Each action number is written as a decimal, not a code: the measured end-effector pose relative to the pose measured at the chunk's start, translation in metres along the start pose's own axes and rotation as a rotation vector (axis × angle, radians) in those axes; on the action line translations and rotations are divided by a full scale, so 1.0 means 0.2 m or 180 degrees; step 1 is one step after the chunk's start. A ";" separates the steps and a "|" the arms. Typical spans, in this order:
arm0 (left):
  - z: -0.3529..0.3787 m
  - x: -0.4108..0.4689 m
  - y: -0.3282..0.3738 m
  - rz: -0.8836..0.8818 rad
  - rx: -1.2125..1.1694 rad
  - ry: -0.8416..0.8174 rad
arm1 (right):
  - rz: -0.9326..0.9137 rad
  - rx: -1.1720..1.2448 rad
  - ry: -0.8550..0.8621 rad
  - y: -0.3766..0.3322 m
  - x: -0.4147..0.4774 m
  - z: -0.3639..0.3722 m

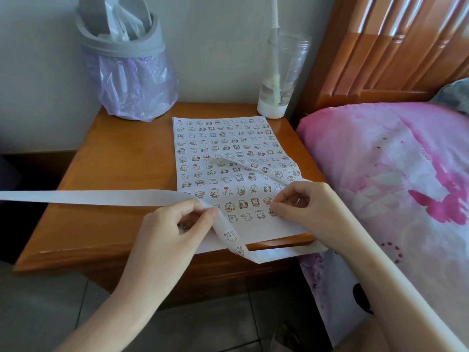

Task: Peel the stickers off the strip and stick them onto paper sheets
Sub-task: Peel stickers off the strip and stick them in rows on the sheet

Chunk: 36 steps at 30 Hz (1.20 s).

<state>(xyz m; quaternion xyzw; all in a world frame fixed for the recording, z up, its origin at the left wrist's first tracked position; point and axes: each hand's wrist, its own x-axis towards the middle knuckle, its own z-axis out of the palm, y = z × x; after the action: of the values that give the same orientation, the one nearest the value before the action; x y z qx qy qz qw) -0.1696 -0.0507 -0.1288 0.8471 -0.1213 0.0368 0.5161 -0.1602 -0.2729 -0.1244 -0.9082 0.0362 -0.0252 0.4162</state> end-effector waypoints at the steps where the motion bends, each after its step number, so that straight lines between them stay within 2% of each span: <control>1: 0.00 0.00 0.00 0.0005 0.0009 0.0011 | 0.0000 -0.0002 0.0019 0.01 0.00 0.00; 15: 0.00 0.01 -0.01 0.0020 0.0110 -0.0006 | 0.0041 -0.0165 -0.0031 0.02 0.01 -0.02; 24: 0.00 0.01 -0.01 0.0006 0.0061 -0.0018 | 0.0052 -0.0427 0.0198 0.01 0.01 0.01; 28: 0.00 0.01 0.00 -0.0061 -0.0187 -0.0007 | -0.0297 -0.0014 0.0269 -0.06 -0.04 0.01; 31: 0.00 0.01 0.02 -0.0167 -0.0433 0.0030 | -0.0702 0.0378 -0.0042 -0.15 -0.10 0.01; 36: 0.01 0.00 0.03 -0.0156 -0.0491 0.0104 | -0.0847 0.0452 -0.0486 -0.20 -0.15 0.07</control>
<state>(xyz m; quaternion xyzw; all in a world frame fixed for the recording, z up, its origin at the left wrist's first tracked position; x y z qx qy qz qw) -0.1703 -0.0549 -0.1236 0.8068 -0.0945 0.0286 0.5825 -0.1866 -0.2335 -0.1034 -0.8725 -0.1180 -0.0135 0.4739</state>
